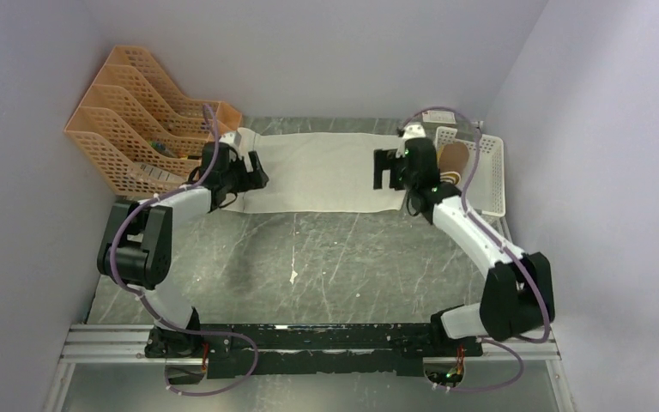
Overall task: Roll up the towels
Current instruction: Flatten out the towel at the center of the board.
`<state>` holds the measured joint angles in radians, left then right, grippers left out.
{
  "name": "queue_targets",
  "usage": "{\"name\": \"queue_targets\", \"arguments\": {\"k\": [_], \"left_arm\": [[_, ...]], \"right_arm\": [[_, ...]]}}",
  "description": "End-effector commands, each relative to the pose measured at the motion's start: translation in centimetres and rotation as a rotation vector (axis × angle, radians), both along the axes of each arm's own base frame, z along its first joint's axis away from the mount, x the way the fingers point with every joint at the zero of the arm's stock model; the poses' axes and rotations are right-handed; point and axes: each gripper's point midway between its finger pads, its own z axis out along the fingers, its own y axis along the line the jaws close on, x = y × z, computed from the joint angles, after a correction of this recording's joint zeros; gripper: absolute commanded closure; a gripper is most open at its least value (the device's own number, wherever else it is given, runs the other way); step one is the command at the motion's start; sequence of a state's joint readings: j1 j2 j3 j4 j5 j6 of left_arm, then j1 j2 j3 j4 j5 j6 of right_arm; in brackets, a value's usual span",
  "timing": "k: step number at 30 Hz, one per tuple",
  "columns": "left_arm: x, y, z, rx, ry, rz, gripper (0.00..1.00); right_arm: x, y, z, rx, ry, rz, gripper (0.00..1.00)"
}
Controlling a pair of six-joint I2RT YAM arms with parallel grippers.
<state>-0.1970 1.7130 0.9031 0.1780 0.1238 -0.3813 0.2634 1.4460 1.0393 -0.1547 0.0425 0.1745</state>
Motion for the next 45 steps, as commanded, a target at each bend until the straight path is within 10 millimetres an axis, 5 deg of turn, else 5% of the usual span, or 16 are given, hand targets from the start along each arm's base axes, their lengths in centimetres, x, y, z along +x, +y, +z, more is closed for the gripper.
{"name": "queue_targets", "arguments": {"k": [1, 6, 11, 20, 30, 37, 45], "left_arm": [[2.1, -0.6, 4.9, -0.016, -0.088, -0.028, 0.03], [2.6, -0.8, 6.1, 0.012, -0.105, -0.074, 0.03], [2.7, -0.7, 6.9, 0.015, -0.123, -0.071, 0.03], [2.2, 0.0, 7.5, 0.018, -0.136, -0.068, 0.04], [2.6, 1.4, 8.7, -0.005, -0.157, -0.057, 0.03], [2.4, 3.4, 9.3, -0.003, -0.168, -0.036, 0.04], [2.4, 5.3, 9.9, -0.009, -0.18, -0.015, 0.03]], "right_arm": [[-3.8, -2.7, -3.2, -0.368, -0.005, -0.039, 0.0], [-6.7, -2.4, -4.9, -0.5, 0.022, 0.124, 0.0], [-7.2, -3.2, -6.2, -0.548, 0.046, 0.12, 0.0], [-6.2, -2.1, -10.0, -0.639, 0.111, 0.207, 0.0], [-3.7, -3.4, -11.7, -0.952, 0.14, 0.146, 0.0], [-2.2, -2.7, -13.4, -0.921, 0.124, 0.104, 0.0], [-0.1, -6.3, -14.7, -0.95, 0.178, -0.036, 0.0]]}}
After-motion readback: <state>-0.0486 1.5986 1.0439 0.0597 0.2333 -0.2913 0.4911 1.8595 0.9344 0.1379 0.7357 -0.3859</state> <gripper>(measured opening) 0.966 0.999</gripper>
